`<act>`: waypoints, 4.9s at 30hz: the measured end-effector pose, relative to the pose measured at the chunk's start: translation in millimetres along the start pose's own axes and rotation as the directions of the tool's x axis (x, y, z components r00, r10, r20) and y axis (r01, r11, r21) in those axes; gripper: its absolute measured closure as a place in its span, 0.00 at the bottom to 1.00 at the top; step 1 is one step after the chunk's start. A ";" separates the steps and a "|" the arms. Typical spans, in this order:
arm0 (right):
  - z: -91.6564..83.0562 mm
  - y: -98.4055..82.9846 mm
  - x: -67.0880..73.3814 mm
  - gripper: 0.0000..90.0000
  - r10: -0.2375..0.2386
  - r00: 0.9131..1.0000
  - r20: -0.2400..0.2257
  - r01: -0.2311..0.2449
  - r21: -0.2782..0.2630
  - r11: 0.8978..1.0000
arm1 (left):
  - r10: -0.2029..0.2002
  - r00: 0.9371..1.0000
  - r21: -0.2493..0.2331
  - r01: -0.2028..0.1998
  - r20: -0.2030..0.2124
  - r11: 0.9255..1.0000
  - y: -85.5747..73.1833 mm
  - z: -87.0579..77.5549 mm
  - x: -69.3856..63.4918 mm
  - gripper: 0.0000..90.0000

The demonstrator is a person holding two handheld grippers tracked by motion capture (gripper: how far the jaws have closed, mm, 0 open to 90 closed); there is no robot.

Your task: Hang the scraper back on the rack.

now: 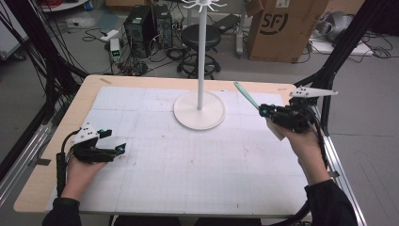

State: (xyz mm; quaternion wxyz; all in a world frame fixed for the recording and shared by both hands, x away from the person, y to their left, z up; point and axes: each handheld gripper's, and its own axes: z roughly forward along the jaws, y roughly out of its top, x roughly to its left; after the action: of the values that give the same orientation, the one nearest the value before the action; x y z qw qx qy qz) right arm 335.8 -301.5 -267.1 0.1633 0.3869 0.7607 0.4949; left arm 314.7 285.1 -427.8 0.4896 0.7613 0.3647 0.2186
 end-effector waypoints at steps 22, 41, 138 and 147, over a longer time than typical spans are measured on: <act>-20.4 118.7 27.2 0.90 -0.083 0.996 -0.035 0.079 -0.097 0.992 | -0.007 1.000 0.001 0.007 0.026 1.000 -0.2 -0.8 1.2 0.20; -22.0 150.1 44.6 0.90 -0.110 0.993 -0.044 0.103 -0.140 0.985 | -0.008 0.999 0.005 0.008 0.035 1.000 -0.3 -0.9 0.7 0.20; 30.7 17.2 11.6 0.37 -0.090 0.994 -0.063 0.087 -0.039 0.995 | -0.003 0.999 0.016 0.003 0.051 1.000 -1.1 -1.8 -1.1 0.20; 32.6 -71.4 -8.9 0.33 -0.017 0.997 -0.076 0.013 -0.047 0.999 | -0.006 0.999 0.007 0.006 0.050 1.000 -0.8 -0.5 -3.4 0.20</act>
State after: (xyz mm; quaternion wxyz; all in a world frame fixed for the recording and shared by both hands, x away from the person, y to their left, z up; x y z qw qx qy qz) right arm 331.7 -302.8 -345.9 0.1466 0.3581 0.7576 0.5256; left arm 311.9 282.9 -428.2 0.4967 0.7670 0.3554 0.1968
